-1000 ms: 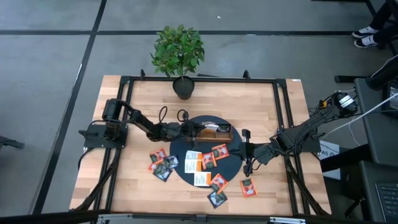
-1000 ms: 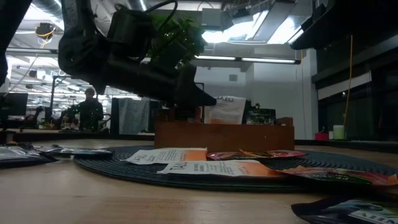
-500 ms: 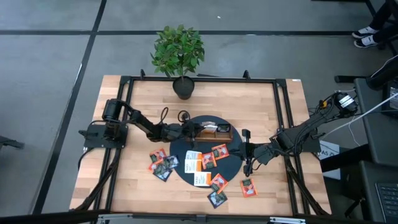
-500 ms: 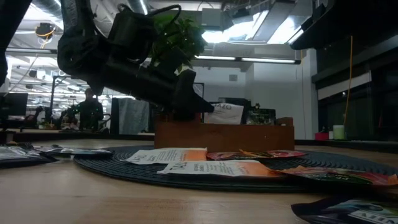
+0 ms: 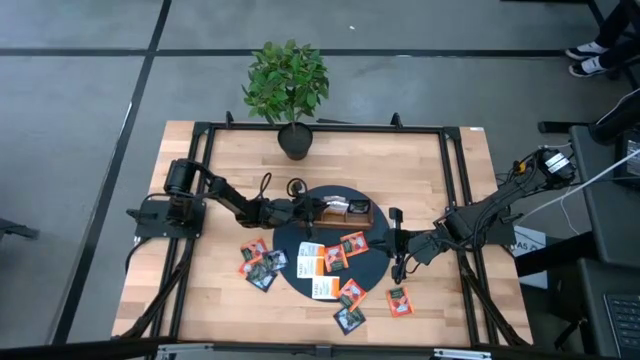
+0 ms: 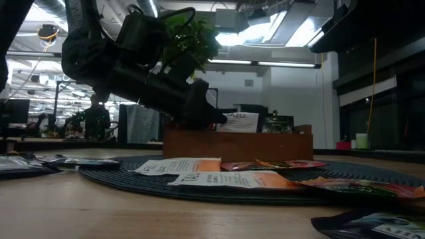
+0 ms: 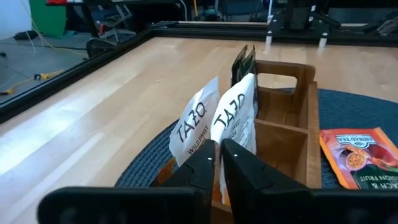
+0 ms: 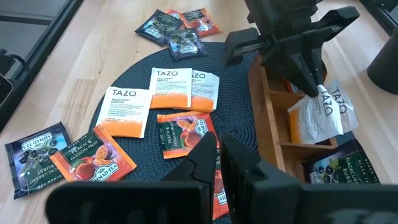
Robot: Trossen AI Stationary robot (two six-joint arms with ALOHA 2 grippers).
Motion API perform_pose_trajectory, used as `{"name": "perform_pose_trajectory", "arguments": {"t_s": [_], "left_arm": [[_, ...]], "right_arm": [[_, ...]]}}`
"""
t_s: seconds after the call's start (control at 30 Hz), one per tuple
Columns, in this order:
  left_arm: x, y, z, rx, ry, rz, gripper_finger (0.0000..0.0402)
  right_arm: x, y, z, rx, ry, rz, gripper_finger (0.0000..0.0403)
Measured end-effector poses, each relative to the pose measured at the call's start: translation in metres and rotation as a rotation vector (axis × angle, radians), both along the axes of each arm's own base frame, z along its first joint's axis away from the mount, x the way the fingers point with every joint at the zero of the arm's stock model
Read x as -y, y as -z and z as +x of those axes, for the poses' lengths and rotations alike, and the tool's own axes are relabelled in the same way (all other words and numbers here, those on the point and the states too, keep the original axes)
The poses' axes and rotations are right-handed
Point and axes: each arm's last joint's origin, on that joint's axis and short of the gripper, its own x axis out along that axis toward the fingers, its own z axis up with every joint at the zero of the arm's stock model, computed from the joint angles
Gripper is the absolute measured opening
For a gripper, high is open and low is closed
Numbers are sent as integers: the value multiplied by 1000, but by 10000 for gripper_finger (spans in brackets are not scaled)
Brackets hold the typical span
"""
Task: Pick & Place Tea
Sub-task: Put the white tea bag into the middle of the wooden organizer, then put the orange tea bag into the left side of the wooden organizer
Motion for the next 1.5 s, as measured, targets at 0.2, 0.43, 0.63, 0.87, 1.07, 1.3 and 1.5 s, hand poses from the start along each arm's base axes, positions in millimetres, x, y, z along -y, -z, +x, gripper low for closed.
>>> {"name": "perform_pose_trajectory", "arguments": {"t_s": [0.2, 0.43, 0.63, 0.87, 1.07, 1.3, 1.5], "left_arm": [[1, 0, 0, -11, 10, 30, 62], [1, -2, -1, -18, -36, 78, 96], [1, -7, 0, -5, -23, 132, 116], [4, -17, 2, 56, 3, 221, 119], [13, -23, 2, 80, 55, 296, 116], [23, -52, -3, 146, 80, 296, 116], [39, -77, -17, 62, 137, 293, 112]], "right_arm": [[0, 0, 0, 0, 0, 0, 26], [0, 0, 0, -3, 0, -1, 26], [0, 0, 0, -4, 0, -2, 26], [0, 1, -1, -10, 0, -5, 26], [0, 1, -1, -11, -1, -6, 26], [0, 1, -1, -14, -1, -9, 26], [0, 1, -1, -14, -1, -7, 26]]}}
